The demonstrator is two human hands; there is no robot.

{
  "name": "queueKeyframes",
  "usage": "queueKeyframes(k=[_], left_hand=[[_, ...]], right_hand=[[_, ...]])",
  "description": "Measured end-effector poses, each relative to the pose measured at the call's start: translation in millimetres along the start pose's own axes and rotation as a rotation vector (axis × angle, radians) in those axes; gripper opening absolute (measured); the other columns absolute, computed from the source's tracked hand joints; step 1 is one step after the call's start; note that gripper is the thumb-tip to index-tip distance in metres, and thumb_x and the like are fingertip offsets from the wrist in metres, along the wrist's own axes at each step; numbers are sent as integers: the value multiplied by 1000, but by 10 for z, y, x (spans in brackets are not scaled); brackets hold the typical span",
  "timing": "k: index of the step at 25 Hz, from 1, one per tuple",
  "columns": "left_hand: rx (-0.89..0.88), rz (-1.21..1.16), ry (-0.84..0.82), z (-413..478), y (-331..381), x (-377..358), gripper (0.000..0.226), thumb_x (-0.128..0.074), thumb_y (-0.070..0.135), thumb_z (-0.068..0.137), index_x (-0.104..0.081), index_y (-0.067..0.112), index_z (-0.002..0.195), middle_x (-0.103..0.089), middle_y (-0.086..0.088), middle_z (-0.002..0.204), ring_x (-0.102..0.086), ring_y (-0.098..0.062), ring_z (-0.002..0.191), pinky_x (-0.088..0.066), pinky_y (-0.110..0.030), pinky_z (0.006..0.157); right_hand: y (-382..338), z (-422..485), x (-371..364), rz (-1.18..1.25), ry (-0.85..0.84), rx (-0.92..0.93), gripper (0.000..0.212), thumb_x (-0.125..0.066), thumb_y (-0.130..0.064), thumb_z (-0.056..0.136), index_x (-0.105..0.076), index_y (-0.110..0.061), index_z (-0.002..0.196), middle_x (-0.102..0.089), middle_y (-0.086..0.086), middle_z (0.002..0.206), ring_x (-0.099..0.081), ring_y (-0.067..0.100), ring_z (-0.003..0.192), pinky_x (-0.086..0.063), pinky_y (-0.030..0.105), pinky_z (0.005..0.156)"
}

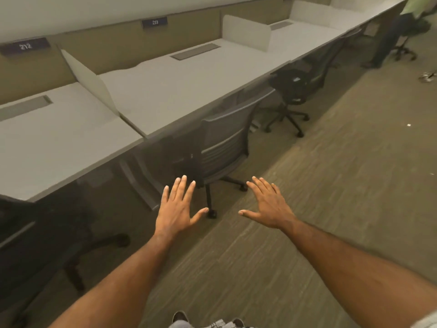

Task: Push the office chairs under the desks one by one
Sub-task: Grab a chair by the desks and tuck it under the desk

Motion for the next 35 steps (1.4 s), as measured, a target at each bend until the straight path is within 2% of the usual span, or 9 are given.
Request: queueKeyframes(k=[6,19,22,24,26,29,31,33,35], left_hand=[[-34,-37,131,1206,353,294,90,-21,78,95,-12,21,163,0,-8,171,7,-23,158,1,-50,128],[-29,-82,114,4145,433,356,94,-13,81,91,-24,19,160,-14,-11,170,1,-30,158,-4,-55,127],[-23,-100,43,4313,376,238,95,-17,82,91,-31,16,157,-29,-11,165,-10,-32,157,-11,-56,126],[-25,-175,-100,4422,359,112,104,-19,90,82,-33,18,156,-41,-6,159,-28,-30,150,-29,-55,121],[-3,-260,-222,4468,337,32,114,-22,100,70,-33,25,155,-52,0,148,-52,-24,131,-48,-50,106],[4,-280,-255,4546,345,-7,113,-23,104,65,-37,30,150,-60,7,133,-62,-17,112,-54,-44,96],[0,-263,-260,4584,384,-19,109,-25,102,68,-38,31,149,-62,9,130,-62,-16,110,-54,-43,95],[19,-255,-243,4666,417,-18,99,-28,98,73,-42,32,146,-64,10,128,-62,-15,110,-53,-41,95],[50,-220,-220,4787,441,35,91,-29,94,79,-47,32,144,-66,10,128,-62,-15,111,-52,-40,95]], right_hand=[[516,797,474,51,149,-32,105,-46,-83,80,-28,-16,159,-22,6,167,-14,24,155,-17,52,123],[1509,3252,1370,-75,216,8,89,-52,-70,91,-27,-17,159,-21,7,168,-10,23,156,-8,48,125],[1670,3577,1391,-68,187,7,87,-50,-69,93,-26,-18,159,-20,6,168,-8,22,156,-5,46,125],[1840,3852,1388,-63,159,12,85,-48,-70,94,-28,-18,158,-21,6,168,-9,22,156,-5,47,125],[1966,4168,1358,-46,135,44,88,-41,-75,91,-30,-17,157,-23,6,167,-10,23,155,-7,48,125],[2168,4681,1272,-8,66,90,93,-30,-80,86,-37,-18,154,-31,6,164,-19,23,153,-11,49,124],[2372,4969,1176,17,-32,117,81,-36,-77,90,-52,-18,143,-51,5,150,-38,22,142,-21,49,122],[2563,5185,1109,-29,-125,179,75,-30,-79,89,-71,-22,116,-69,-1,116,-58,17,115,-32,49,114],[2690,5342,1084,-62,-74,253,80,-21,-82,86,-77,-25,96,-71,-6,89,-63,16,91,-42,45,101]])
Point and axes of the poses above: each hand's wrist, its own z-axis towards the middle knuckle, its own x-axis out of the back of the hand, y = z × x, the point moved 2 cm from there along z, towards the middle knuckle
